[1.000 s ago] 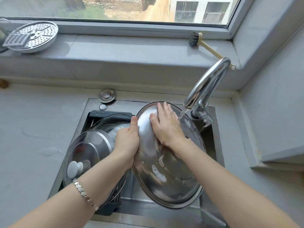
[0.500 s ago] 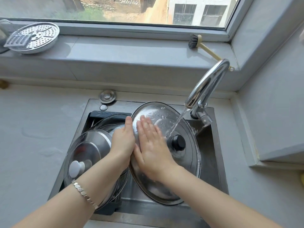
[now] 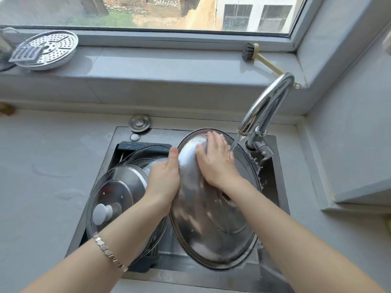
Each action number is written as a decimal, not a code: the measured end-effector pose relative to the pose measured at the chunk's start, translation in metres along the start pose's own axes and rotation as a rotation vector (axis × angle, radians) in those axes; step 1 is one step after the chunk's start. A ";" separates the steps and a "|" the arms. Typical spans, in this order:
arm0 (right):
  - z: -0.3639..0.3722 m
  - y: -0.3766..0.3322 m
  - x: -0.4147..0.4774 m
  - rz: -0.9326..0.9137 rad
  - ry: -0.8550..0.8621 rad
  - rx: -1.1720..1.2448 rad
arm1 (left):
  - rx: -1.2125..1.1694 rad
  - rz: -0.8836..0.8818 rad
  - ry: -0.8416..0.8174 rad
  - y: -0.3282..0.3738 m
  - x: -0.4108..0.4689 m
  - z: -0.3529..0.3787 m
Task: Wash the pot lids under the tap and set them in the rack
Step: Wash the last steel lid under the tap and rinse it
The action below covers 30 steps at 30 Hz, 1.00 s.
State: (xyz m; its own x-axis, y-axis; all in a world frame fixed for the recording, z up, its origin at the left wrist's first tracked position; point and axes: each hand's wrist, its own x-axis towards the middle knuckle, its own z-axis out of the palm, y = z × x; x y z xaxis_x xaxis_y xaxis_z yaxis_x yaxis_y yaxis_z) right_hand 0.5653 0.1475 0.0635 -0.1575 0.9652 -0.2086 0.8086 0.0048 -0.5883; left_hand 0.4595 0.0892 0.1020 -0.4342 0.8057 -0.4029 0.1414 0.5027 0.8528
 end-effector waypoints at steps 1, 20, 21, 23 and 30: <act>-0.002 0.009 0.013 0.120 -0.005 0.035 | 0.020 0.010 -0.009 0.000 -0.002 0.000; -0.002 -0.009 0.007 0.270 -0.005 0.085 | 0.092 0.073 -0.041 -0.011 -0.003 0.010; 0.003 -0.014 -0.003 0.132 -0.023 0.070 | 0.086 0.064 -0.045 -0.010 -0.002 0.010; 0.005 -0.014 -0.013 -0.010 0.001 0.039 | 0.055 0.053 -0.052 -0.007 0.000 0.009; -0.013 0.028 0.041 0.618 0.022 0.232 | 0.083 0.126 -0.031 -0.002 -0.007 0.009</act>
State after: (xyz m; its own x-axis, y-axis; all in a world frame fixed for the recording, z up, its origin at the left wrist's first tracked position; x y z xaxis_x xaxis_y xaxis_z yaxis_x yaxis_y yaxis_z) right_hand 0.5888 0.1910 0.0485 0.3101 0.7775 -0.5470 0.6028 -0.6058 -0.5193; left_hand 0.4705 0.0859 0.1004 -0.3804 0.8730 -0.3054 0.2668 0.4197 0.8675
